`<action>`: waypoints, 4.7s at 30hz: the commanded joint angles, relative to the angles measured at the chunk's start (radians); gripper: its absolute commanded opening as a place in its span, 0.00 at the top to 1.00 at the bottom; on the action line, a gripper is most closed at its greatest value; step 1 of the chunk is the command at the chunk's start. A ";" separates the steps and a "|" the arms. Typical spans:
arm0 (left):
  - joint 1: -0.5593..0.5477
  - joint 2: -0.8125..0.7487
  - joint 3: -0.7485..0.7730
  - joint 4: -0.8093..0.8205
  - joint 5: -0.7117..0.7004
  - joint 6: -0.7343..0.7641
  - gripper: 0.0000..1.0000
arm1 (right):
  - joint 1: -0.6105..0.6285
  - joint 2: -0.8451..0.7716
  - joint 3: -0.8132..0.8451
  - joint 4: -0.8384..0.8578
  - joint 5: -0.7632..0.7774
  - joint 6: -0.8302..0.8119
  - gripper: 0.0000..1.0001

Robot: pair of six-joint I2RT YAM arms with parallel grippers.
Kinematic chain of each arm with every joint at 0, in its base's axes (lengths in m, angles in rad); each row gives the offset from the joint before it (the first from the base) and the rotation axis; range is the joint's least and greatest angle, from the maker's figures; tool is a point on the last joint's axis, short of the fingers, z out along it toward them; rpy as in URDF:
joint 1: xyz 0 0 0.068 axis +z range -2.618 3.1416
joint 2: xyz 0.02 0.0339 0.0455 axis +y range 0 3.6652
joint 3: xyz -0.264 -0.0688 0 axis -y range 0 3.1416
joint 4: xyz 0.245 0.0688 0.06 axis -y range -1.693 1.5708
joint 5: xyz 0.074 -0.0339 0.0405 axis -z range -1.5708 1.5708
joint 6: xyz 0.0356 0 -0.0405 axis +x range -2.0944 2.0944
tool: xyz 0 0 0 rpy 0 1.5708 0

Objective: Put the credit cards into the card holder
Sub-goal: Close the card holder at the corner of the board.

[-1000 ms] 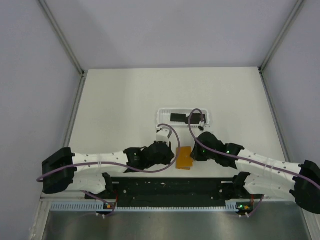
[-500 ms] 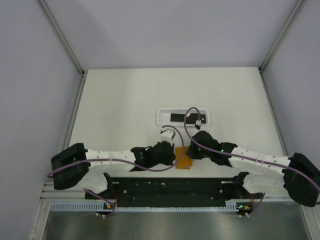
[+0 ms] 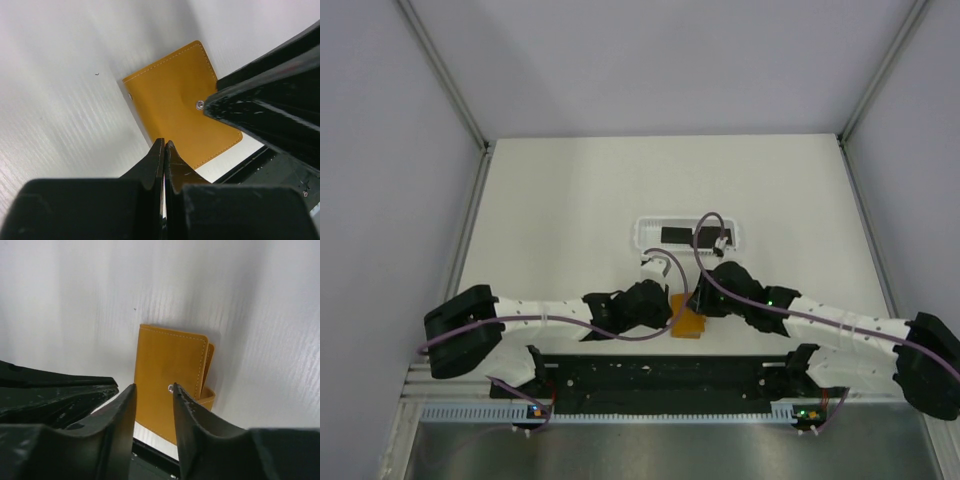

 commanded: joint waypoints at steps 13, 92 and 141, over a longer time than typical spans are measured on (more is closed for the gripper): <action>0.008 0.009 -0.011 0.063 0.018 -0.003 1.00 | 0.041 0.015 0.177 -0.385 0.099 -0.045 0.50; 0.026 0.066 -0.063 0.107 0.056 -0.021 1.00 | 0.047 0.202 0.116 0.023 -0.026 -0.015 0.69; 0.032 0.070 -0.051 0.098 0.062 -0.017 1.00 | 0.038 0.065 0.055 -0.018 -0.016 -0.046 0.84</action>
